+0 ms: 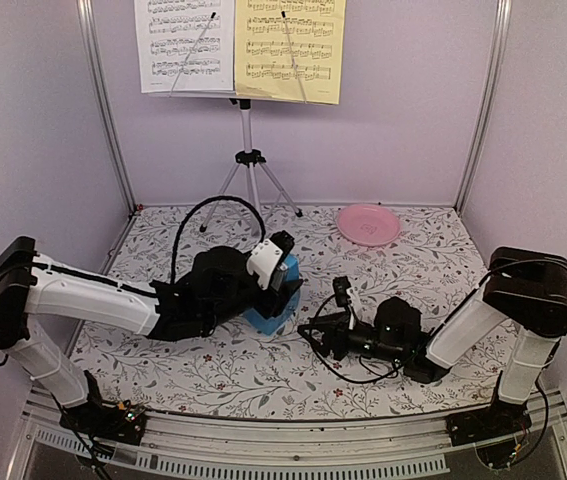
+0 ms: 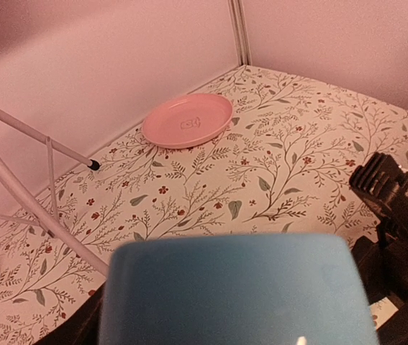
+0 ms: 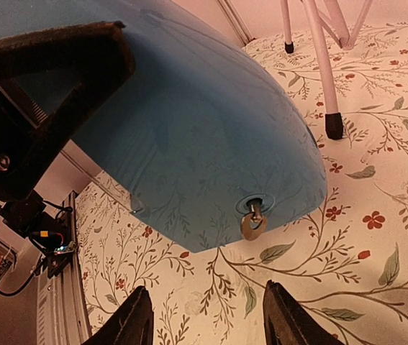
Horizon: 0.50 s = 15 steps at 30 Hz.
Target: Set up the instrument practice props
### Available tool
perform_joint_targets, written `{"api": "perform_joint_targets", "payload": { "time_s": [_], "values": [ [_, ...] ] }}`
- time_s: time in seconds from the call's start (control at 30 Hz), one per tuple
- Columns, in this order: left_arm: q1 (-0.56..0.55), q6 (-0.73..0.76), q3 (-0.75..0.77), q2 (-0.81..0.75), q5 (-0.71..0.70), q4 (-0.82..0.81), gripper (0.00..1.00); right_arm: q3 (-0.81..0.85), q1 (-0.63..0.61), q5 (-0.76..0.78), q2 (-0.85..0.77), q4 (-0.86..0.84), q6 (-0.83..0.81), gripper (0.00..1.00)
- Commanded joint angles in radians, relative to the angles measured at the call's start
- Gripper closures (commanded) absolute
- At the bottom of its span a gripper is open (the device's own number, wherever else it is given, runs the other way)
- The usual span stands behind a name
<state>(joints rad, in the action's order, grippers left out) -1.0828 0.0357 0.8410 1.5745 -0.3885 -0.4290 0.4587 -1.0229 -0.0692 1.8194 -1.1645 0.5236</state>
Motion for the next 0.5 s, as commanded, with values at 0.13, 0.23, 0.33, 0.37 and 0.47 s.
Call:
{"api": "perform_joint_targets", "payload": {
  "time_s": [0.13, 0.23, 0.33, 0.37, 0.47],
  "values": [
    [-0.025, -0.009, 0.061, -0.069, 0.008, -0.054, 0.91, 0.1, -0.021, 0.043, 0.042, 0.026, -0.043, 0.51],
    [-0.029, -0.008, 0.058, -0.075, 0.011, -0.059, 0.92, 0.133, -0.024, 0.065, 0.055, 0.062, -0.043, 0.54],
    [-0.031, -0.008, 0.054, -0.084, 0.013, -0.063, 0.92, 0.155, -0.026, 0.091, 0.06, 0.092, -0.037, 0.59],
    [-0.031, -0.009, 0.051, -0.086, 0.013, -0.065, 0.92, 0.158, -0.026, 0.097, 0.061, 0.101, -0.034, 0.61],
    [-0.032, -0.009, 0.041, -0.099, 0.017, -0.074, 0.93, 0.163, -0.026, 0.113, 0.06, 0.118, -0.031, 0.66]
  ]
}}
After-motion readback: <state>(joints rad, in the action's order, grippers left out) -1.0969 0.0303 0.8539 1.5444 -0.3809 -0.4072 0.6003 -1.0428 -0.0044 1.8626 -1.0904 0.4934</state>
